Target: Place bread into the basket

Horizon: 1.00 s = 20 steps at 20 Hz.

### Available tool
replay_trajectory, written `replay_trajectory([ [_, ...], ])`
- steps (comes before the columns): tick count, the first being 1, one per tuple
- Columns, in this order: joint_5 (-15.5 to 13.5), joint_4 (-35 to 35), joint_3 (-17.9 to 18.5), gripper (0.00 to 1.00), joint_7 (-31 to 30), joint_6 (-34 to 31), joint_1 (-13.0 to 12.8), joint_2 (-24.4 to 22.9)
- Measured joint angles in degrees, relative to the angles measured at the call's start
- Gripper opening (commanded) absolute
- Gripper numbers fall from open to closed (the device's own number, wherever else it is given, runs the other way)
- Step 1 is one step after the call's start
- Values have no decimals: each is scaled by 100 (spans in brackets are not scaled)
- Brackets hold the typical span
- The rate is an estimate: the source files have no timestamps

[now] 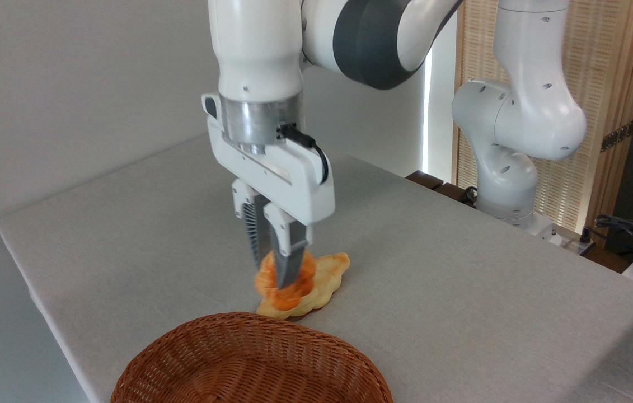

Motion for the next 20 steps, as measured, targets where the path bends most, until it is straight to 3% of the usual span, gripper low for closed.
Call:
replay_trajectory([
  [1, 0, 18, 3, 66, 0, 242, 2, 10],
  [2, -1, 20, 7, 96, 0, 517, 3, 36],
  [3, -1, 19, 9, 100, 0, 801, 3, 85],
  [7, -11, 18, 15, 100, -2, 1583, 3, 371],
  [20, -27, 226, -134, 100, -74, 1598, -72, 296],
])
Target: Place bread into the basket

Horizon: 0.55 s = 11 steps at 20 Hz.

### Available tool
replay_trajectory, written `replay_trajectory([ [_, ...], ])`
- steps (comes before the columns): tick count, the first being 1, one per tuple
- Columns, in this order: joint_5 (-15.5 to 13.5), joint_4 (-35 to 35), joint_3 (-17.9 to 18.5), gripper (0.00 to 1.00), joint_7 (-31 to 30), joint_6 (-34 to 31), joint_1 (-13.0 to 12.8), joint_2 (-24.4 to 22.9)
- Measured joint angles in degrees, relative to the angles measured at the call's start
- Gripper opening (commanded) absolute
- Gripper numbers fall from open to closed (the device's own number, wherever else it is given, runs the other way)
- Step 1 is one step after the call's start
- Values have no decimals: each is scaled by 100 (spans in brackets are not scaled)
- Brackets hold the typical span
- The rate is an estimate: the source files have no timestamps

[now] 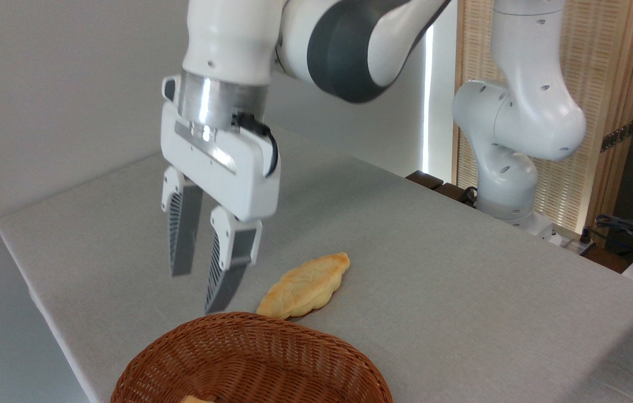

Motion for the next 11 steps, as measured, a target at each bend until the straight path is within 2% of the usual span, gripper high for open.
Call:
replay_trajectory([
  [2, -7, 91, -65, 100, -179, -323, -2, -119],
  [6, -7, 202, -80, 100, -306, -1470, 4, -316],
  [11, -7, 231, -41, 100, -586, -1906, 31, -313],
])
